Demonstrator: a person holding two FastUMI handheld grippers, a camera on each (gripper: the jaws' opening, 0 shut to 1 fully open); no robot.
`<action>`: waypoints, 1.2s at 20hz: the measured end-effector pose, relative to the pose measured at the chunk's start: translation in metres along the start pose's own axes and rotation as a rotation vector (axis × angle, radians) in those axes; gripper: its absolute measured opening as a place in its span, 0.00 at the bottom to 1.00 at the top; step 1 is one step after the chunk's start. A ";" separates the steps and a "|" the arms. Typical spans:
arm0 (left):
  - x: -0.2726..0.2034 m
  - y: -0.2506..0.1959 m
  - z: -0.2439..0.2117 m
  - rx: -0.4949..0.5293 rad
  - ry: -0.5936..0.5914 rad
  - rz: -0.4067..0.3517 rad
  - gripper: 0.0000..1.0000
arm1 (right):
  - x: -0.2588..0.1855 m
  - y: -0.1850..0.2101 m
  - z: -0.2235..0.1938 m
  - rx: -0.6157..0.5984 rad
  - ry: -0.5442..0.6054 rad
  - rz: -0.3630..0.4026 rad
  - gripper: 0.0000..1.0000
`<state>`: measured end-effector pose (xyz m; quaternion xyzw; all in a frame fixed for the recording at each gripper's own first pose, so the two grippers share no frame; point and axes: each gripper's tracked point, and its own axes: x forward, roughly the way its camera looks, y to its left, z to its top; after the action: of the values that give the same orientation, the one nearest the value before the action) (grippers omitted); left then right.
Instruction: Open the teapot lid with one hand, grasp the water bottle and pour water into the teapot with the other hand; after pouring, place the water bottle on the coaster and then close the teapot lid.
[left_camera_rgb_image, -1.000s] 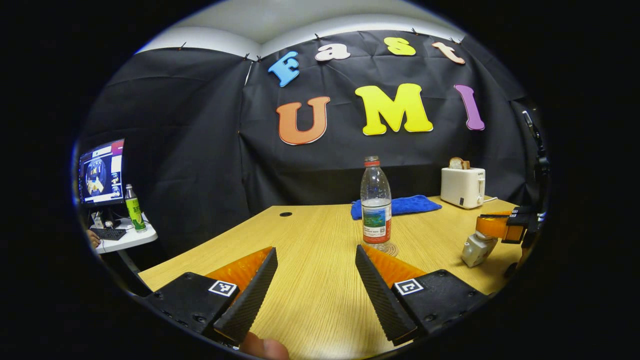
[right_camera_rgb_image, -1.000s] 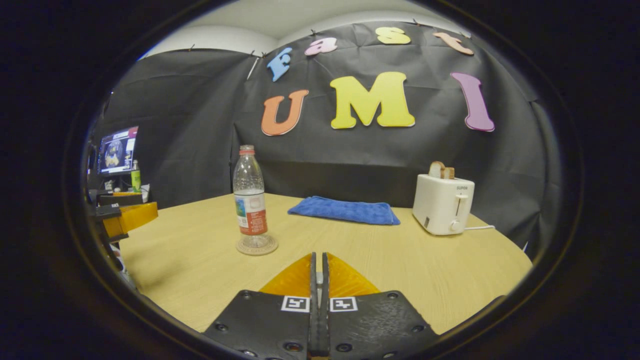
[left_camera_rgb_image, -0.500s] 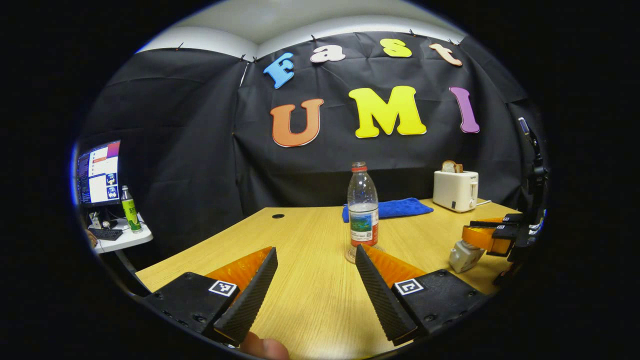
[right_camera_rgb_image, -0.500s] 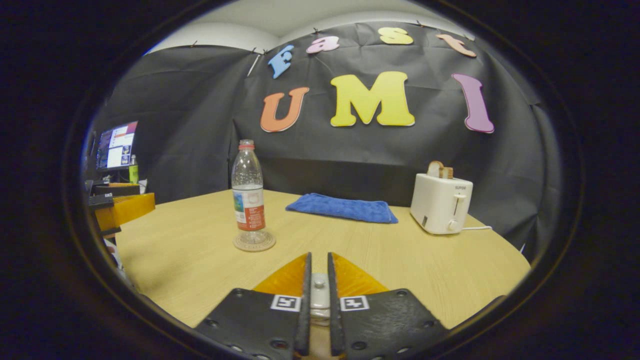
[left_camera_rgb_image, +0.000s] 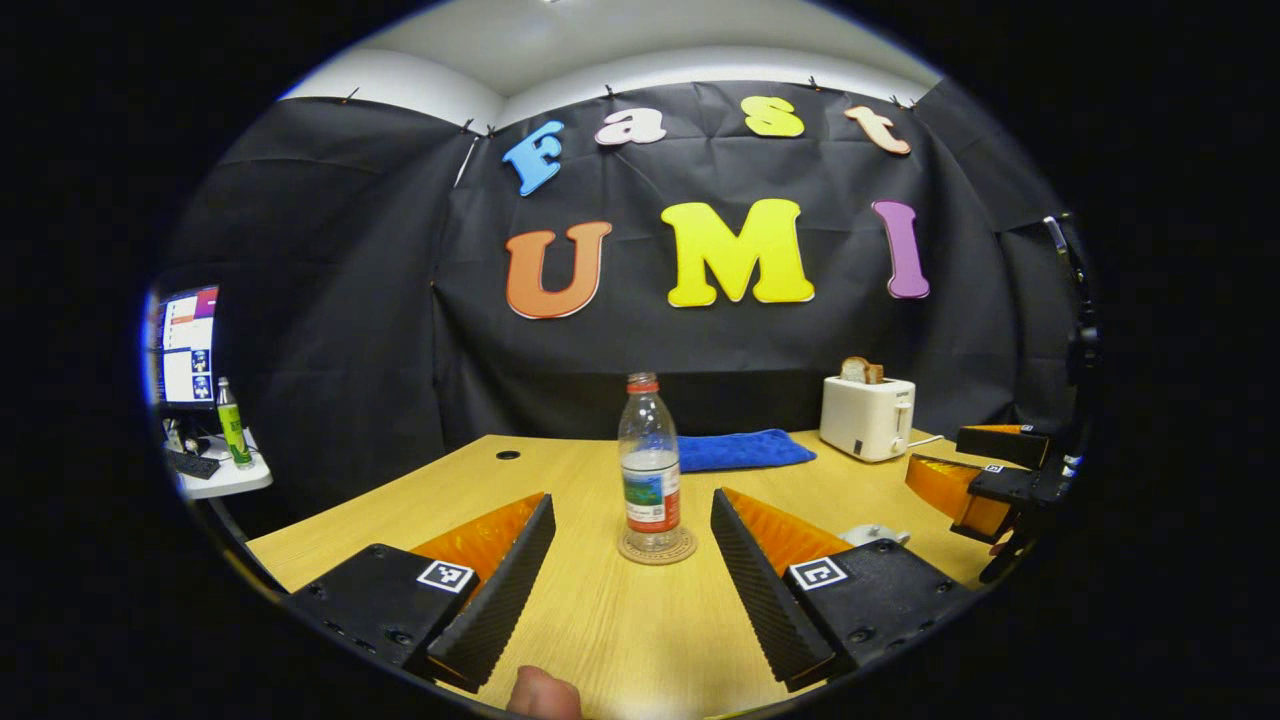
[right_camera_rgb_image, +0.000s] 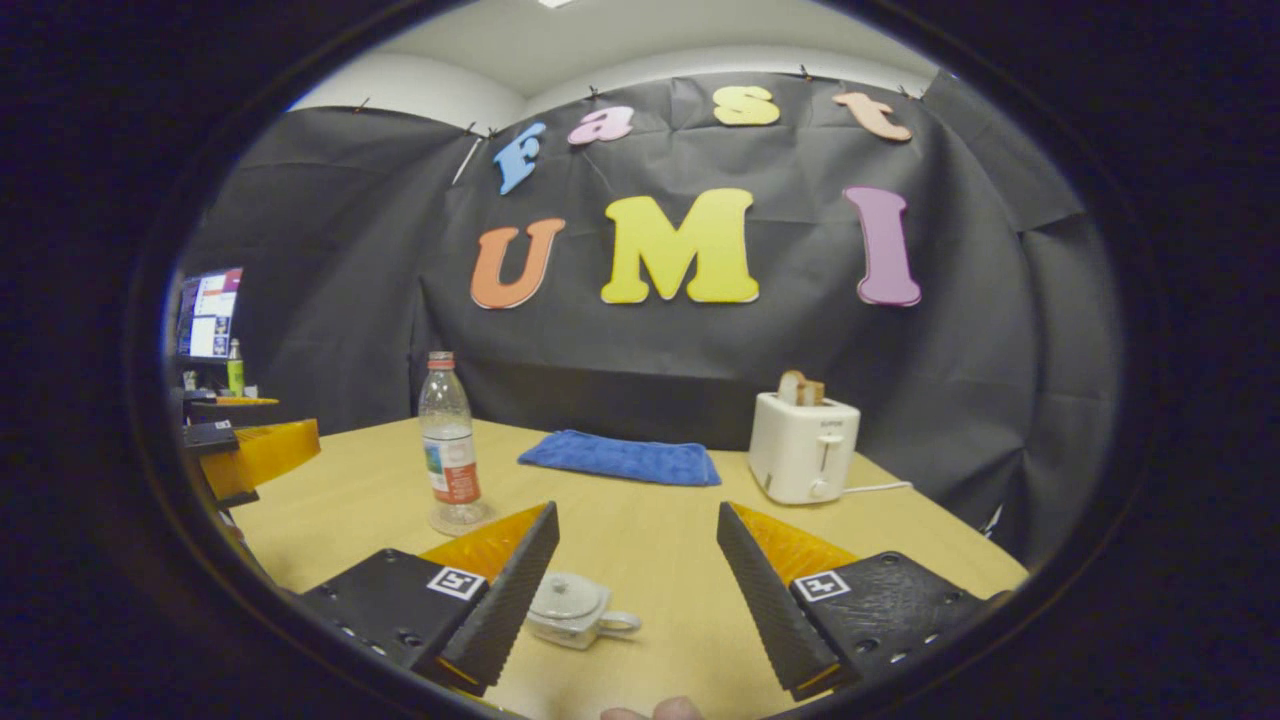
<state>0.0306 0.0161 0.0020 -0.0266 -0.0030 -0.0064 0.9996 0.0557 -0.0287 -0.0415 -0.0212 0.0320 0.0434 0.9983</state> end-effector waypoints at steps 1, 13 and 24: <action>-0.002 -0.007 0.006 -0.001 -0.015 -0.010 0.98 | -0.009 -0.009 0.008 -0.012 -0.018 -0.022 0.98; -0.028 -0.023 0.045 0.041 -0.109 0.022 0.98 | -0.076 -0.036 0.043 0.045 -0.080 -0.128 0.96; -0.026 -0.015 0.039 0.044 -0.087 0.042 0.98 | -0.069 -0.024 0.042 0.044 -0.061 -0.135 0.96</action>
<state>0.0039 0.0030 0.0419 -0.0049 -0.0463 0.0157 0.9988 -0.0085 -0.0566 0.0060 -0.0001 0.0008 -0.0242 0.9997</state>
